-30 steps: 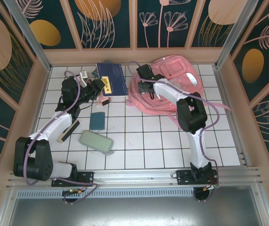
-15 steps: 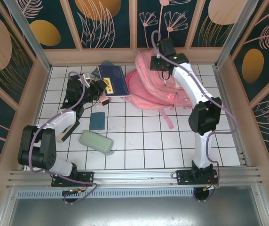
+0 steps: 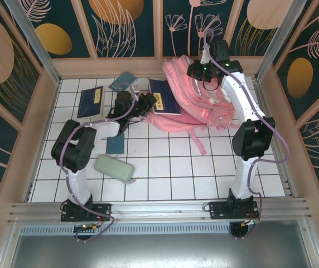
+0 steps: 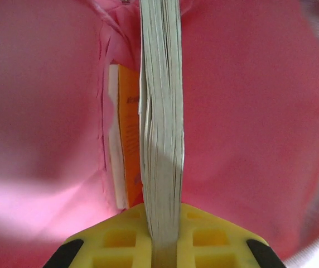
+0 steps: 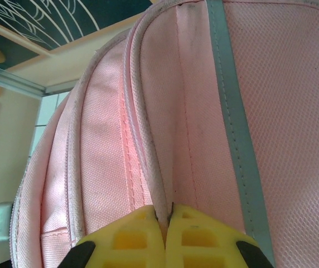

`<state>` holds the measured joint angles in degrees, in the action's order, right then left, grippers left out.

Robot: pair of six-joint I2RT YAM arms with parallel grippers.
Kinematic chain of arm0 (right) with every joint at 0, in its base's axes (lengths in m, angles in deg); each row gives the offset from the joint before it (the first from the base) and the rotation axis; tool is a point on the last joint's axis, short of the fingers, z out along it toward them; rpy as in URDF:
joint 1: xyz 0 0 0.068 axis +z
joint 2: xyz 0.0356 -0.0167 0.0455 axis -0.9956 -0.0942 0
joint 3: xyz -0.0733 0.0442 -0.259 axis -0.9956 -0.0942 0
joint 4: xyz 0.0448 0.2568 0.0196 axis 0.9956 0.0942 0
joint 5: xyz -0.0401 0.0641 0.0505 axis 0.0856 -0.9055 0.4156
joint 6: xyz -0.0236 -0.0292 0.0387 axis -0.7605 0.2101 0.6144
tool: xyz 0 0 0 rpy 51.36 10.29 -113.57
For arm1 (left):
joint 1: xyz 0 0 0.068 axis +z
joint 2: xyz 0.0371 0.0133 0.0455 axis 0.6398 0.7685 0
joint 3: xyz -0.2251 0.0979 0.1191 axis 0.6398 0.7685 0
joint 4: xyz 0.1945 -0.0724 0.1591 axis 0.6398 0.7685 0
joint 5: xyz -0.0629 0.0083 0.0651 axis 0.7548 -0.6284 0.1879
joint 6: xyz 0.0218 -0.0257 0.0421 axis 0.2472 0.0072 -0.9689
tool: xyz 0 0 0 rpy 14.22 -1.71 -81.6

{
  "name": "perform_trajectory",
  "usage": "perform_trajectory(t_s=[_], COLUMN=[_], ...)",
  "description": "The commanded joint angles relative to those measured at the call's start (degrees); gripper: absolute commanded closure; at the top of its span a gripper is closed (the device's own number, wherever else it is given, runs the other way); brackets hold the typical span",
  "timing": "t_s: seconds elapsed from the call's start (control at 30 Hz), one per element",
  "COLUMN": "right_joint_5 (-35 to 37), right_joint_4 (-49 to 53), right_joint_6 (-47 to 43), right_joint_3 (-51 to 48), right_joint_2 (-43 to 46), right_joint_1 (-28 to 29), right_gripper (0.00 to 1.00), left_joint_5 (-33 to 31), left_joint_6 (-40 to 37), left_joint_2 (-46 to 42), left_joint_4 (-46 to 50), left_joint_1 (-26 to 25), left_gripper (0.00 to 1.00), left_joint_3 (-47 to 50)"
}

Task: Pack the student bag
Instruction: Place the book in the student bag.

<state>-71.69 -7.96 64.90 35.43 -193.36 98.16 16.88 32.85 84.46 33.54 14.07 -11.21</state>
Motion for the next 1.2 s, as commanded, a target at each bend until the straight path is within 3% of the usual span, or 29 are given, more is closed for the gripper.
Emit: perform_trajectory(t_s=[0.0,0.2,0.67,0.77,0.8,0.93,1.07,1.17], right_joint_5=[-7.41,-8.76,-11.41,-11.16,-11.13,-10.67,-9.95,-9.26], right_joint_4=[-8.42,-8.42,-8.89,-8.30,-8.32,-8.44,-8.29,-8.30], right_joint_6=[4.09,5.71,7.65,7.24,7.13,6.88,5.95,5.21], right_joint_3=[1.02,1.12,2.13,1.87,1.62,0.55,-0.49,-2.09], right_joint_2=[6.92,7.01,6.89,6.96,7.04,7.29,7.31,7.51], right_joint_1=[-0.60,-1.24,-1.90,-2.33,-2.50,-3.42,-4.07,-4.70], right_gripper=[1.00,1.00,1.00,1.00,1.00,1.00,1.00,1.00], left_joint_5=[-3.02,-7.01,-15.55,-16.54,-16.57,-16.66,-19.30,-20.49], left_joint_6=[3.91,6.46,1.93,1.20,0.81,-0.65,-5.04,-7.67], left_joint_2=[5.10,14.14,38.65,40.91,41.21,38.78,30.92,25.43], left_joint_4=[-7.46,-6.03,22.86,27.40,28.26,30.52,30.66,31.73], left_joint_1=[-2.81,-6.89,-14.39,-15.26,-15.46,-15.59,-15.46,-15.03], left_gripper=[1.00,1.00,1.00,1.00,0.94,0.52,0.33,0.25], left_joint_3=[-7.21,-18.25,-58.50,-62.46,-62.97,-60.65,-53.82,-50.03])
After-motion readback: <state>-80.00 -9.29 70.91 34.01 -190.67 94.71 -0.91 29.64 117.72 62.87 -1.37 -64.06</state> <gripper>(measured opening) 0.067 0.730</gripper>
